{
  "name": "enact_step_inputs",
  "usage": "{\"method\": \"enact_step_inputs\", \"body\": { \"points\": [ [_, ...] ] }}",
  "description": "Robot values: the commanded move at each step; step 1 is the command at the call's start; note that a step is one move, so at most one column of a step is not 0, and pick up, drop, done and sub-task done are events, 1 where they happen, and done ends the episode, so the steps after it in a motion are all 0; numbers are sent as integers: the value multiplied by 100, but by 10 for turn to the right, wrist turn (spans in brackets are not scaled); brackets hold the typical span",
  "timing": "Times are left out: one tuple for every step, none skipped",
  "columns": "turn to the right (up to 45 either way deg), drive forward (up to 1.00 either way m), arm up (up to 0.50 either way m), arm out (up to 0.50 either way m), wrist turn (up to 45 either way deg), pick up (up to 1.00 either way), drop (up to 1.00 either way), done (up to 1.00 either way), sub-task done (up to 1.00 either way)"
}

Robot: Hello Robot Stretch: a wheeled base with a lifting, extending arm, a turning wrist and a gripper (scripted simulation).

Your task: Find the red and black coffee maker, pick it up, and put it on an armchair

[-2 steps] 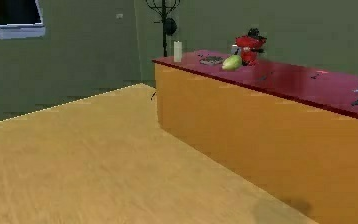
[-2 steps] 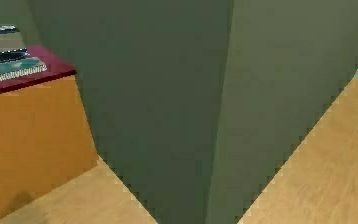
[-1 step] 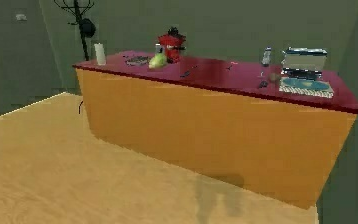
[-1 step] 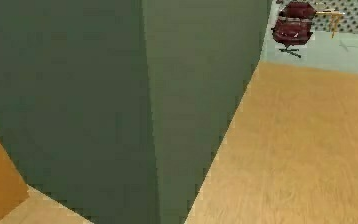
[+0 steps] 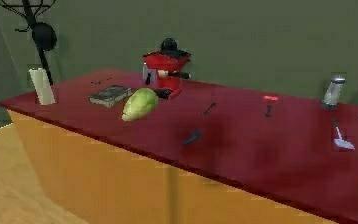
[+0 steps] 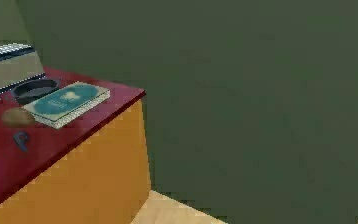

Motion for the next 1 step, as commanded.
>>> {"method": "enact_step_inputs", "body": {
  "points": [
    [-450, 0, 0, 0, 0, 0, 0, 0, 0]
  ]
}}
